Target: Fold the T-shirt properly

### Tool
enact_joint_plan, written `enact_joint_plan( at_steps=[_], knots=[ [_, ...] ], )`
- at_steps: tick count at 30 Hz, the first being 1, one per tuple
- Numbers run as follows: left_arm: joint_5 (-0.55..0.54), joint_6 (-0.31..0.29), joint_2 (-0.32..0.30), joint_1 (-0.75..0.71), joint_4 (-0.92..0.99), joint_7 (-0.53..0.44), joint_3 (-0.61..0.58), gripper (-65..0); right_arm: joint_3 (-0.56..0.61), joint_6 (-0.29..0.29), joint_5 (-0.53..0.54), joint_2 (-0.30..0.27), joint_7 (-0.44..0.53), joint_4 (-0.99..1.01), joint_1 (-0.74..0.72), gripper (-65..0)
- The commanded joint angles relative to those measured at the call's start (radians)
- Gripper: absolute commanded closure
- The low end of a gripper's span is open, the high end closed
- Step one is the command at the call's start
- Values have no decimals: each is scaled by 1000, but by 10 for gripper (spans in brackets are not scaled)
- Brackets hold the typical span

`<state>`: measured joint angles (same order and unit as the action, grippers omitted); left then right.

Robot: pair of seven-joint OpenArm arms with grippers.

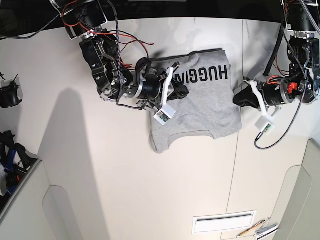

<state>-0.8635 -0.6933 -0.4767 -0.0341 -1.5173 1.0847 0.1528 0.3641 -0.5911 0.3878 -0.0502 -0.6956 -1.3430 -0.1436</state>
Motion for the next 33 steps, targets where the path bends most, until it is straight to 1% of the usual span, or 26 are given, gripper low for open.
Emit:
enact_joint_plan(
  at_steps=[1,4,6,9,11,12,16,18,21,24,27,30,33],
  knots=[
    [-23,-5,-16,4,-16,-15,30,0,-3,2,17,2,13,-16,-17,0],
    [-76,-5,-16,-20,-18,-3,116,0,-13,4,69,0,-3,-64,-32,0],
    [-122,-5,-16,-40,-28,37,176,0,-27,4,95,1,-25,-134,-36,0],
    [-193,-5,-16,-108,-77,103,257,0,-56,4,125,0,-124,-269,-35,0],
    [-225,-5,-16,-171,-126,110,310,0,-77,4,133,-13,-185,-338,-35,0],
    [-229,-5,-16,-204,-154,109,337,0,-87,5,134,-26,-195,-360,-31,0],
    [-241,-5,-16,-339,-253,109,454,0,-142,5,154,-95,-204,-422,10,0],
    [-248,-5,-10,-411,-283,109,517,0,-177,5,203,-136,-234,-455,43,0],
    [-253,-5,25,-513,-307,110,605,0,-230,4,297,-204,-280,-498,109,0],
    [-255,-5,72,-594,-311,121,670,0,-273,4,389,-272,-318,-508,163,0],
    [-254,-5,132,-677,-311,135,706,0,-286,0,490,-341,-362,-508,209,0],
    [-234,-5,206,-760,-311,134,713,0,-286,-12,581,-409,-401,-508,267,0],
    [-183,-5,274,-807,-311,131,713,0,-286,-12,619,-475,-412,-508,328,0]
  ],
)
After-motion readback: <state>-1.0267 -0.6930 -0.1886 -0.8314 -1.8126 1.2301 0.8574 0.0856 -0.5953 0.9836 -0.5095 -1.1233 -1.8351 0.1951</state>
